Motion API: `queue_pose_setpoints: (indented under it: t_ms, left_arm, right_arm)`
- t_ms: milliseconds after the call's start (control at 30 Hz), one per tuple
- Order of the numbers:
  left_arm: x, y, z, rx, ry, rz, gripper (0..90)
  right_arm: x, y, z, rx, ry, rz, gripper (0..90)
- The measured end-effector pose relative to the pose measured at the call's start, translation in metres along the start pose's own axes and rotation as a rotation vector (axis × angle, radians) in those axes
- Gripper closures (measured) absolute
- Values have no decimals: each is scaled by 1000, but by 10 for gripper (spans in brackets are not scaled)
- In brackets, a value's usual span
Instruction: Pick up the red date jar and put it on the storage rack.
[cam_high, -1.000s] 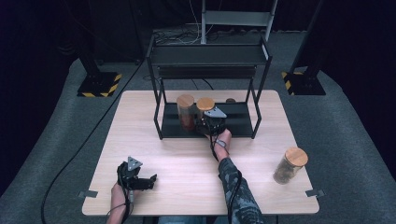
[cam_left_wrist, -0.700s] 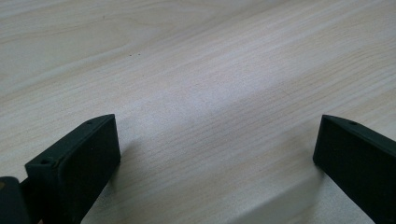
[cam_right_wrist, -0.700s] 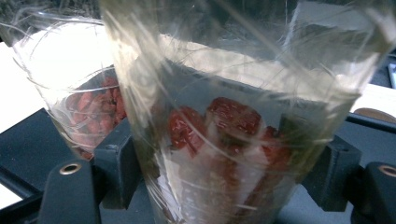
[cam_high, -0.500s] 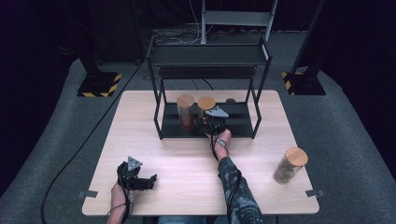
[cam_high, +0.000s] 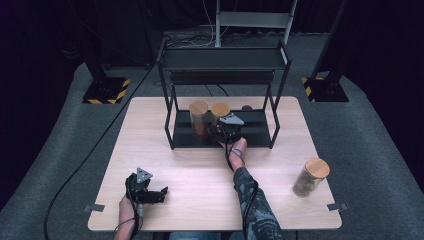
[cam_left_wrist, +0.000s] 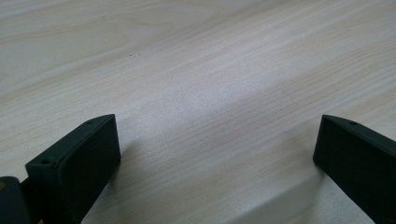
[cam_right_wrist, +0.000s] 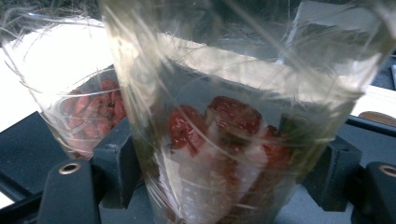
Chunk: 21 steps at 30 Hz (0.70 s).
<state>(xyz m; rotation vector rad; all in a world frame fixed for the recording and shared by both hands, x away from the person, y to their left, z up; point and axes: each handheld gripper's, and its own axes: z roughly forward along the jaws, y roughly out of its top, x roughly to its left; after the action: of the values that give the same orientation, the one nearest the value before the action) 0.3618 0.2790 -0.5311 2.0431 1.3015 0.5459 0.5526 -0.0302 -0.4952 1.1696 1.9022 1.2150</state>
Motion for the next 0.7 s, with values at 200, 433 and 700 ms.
queue_pose_setpoints:
  t_ms: [200,433,700]
  left_arm:
    - [0,0,0,-1,0,-1,1]
    - [0,0,0,-1,0,-1,0]
    - [0,0,0,-1,0,-1,1]
  right_arm:
    - [0,1,2,4,-3,-1,243]
    - [-1,2,3,11,-2,-4,243]
    - [-1,3,3,22,1,-7,242]
